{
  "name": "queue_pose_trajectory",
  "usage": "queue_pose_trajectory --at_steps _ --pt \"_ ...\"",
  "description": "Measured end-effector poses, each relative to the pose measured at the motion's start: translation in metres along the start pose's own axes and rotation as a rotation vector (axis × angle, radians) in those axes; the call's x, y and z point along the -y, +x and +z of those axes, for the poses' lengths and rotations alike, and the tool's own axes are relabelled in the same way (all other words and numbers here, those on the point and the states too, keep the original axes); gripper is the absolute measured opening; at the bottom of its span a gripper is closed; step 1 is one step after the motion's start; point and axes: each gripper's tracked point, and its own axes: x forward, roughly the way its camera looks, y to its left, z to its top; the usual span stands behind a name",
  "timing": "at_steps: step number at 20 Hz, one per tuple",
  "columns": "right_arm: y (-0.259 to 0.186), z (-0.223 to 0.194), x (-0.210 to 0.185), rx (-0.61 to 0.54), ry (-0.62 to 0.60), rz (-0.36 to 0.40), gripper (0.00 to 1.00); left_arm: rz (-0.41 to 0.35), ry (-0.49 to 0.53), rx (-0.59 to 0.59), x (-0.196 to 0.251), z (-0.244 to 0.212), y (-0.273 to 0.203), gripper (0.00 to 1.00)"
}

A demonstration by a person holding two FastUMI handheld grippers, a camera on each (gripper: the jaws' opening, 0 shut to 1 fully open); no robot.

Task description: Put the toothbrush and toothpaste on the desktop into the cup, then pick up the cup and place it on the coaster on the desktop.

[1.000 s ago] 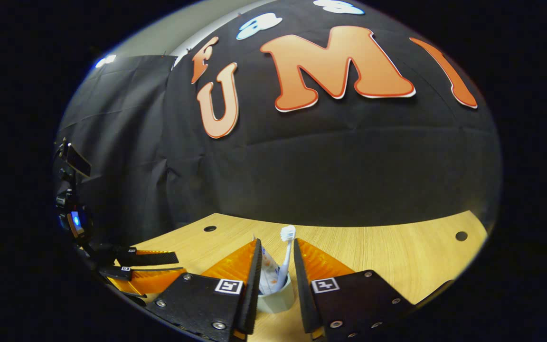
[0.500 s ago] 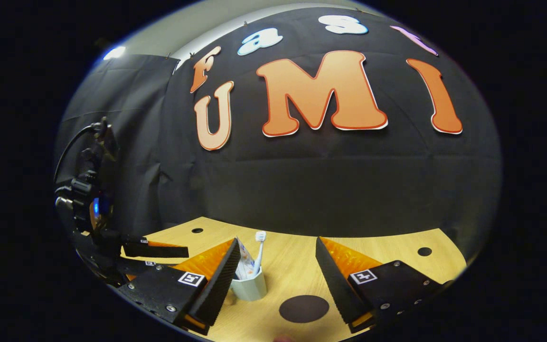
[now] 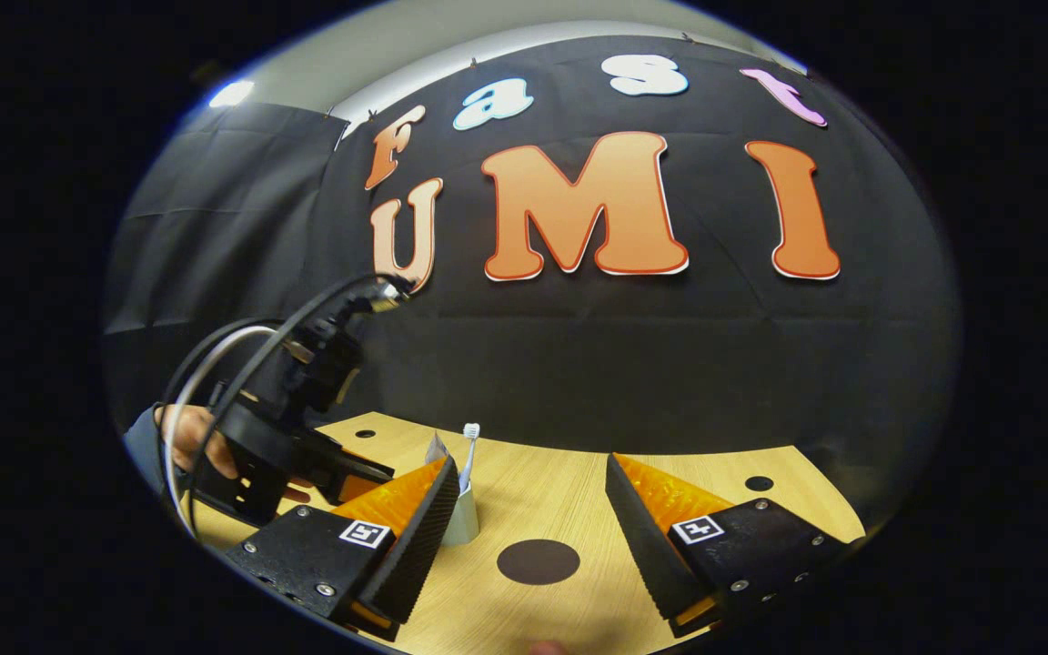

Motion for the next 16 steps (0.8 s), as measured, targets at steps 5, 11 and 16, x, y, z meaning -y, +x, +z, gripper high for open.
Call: queue_pose_trajectory --at_steps 5,11,16 --pt "-0.028 -0.009 0.014 -0.01 -0.034 -0.015 0.97 0.011 -0.029 -0.184 0.006 -0.034 0.028 0.98" --pt "-0.042 -0.026 0.019 -0.031 -0.014 -0.008 0.97 0.06 -0.044 -0.329 0.001 -0.054 0.054 0.93" --pt "-0.045 -0.027 0.018 -0.027 0.011 -0.001 0.97 0.088 -0.052 -0.349 -0.006 -0.062 0.062 0.57"
